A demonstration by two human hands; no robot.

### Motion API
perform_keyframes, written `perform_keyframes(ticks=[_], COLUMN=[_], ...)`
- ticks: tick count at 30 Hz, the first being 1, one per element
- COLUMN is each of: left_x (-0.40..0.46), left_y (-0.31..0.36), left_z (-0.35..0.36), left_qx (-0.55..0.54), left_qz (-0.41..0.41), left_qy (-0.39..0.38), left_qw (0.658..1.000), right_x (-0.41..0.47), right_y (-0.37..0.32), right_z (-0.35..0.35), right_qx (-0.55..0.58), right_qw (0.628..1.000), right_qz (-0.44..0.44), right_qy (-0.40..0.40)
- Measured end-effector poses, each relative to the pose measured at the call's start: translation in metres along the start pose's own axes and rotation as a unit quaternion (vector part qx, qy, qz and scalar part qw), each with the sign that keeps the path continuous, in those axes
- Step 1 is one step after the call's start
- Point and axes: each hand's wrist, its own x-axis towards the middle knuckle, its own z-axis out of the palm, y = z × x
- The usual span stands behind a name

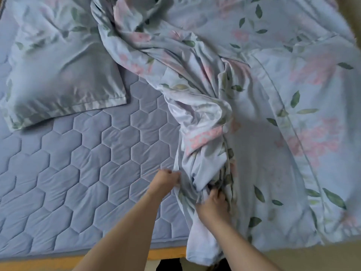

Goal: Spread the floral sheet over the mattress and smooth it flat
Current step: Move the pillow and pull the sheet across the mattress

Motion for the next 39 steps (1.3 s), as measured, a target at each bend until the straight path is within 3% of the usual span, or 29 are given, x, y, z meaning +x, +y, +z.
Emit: perform_keyframes(ticks=[2, 5, 9, 12, 14, 16, 18, 20, 22, 25, 27, 29, 31, 36, 39], left_x=[0.030, 0.040, 0.008, -0.038, -0.088, -0.136, -0.175, -0.209, -0.231, -0.250, -0.261, -0.266, -0.265, -0.277, -0.285], left_y=[-0.013, -0.040, -0.067, -0.100, -0.120, -0.142, -0.154, -0.154, -0.141, -0.087, -0.044, -0.012, 0.001, 0.004, 0.002], left_z=[0.020, 0.036, 0.007, -0.034, -0.066, -0.089, -0.106, -0.119, -0.126, -0.124, -0.120, -0.107, -0.091, -0.033, 0.002], left_qx=[0.022, 0.083, 0.048, 0.063, 0.107, 0.153, 0.104, 0.076, 0.096, -0.073, -0.201, -0.259, -0.294, -0.347, -0.426], left_qz=[0.011, 0.016, -0.012, -0.088, -0.150, -0.204, -0.262, -0.275, -0.232, -0.123, -0.070, -0.050, -0.063, -0.152, -0.176], left_qy=[0.002, 0.010, 0.023, 0.044, 0.008, -0.004, 0.005, 0.075, 0.129, 0.113, 0.055, 0.035, 0.036, 0.005, -0.109], left_qw=[1.000, 0.996, 0.999, 0.993, 0.983, 0.967, 0.960, 0.956, 0.959, 0.983, 0.976, 0.964, 0.953, 0.925, 0.881], right_x=[0.022, 0.032, 0.013, -0.019, -0.060, -0.096, -0.126, -0.154, -0.185, -0.217, -0.235, -0.252, -0.263, -0.267, -0.257], right_y=[0.009, 0.020, 0.012, -0.003, -0.020, -0.033, -0.045, -0.054, -0.060, -0.054, -0.043, -0.030, -0.019, 0.007, 0.018], right_z=[0.013, 0.023, 0.008, -0.015, -0.040, -0.061, -0.078, -0.090, -0.100, -0.105, -0.110, -0.122, -0.139, -0.186, -0.203], right_qx=[-0.073, -0.163, -0.099, -0.032, -0.010, -0.014, -0.021, -0.022, -0.023, -0.033, -0.040, -0.045, -0.057, 0.043, 0.118], right_qw=[0.996, 0.985, 0.994, 0.997, 0.995, 0.993, 0.991, 0.987, 0.983, 0.978, 0.979, 0.977, 0.971, 0.973, 0.968], right_qz=[-0.023, -0.030, -0.025, -0.059, -0.077, -0.105, -0.127, -0.153, -0.169, -0.183, -0.174, -0.169, -0.183, -0.188, -0.191], right_qy=[0.051, 0.040, 0.036, -0.032, -0.060, -0.058, -0.041, -0.041, -0.063, -0.096, -0.096, -0.119, -0.143, -0.127, -0.115])
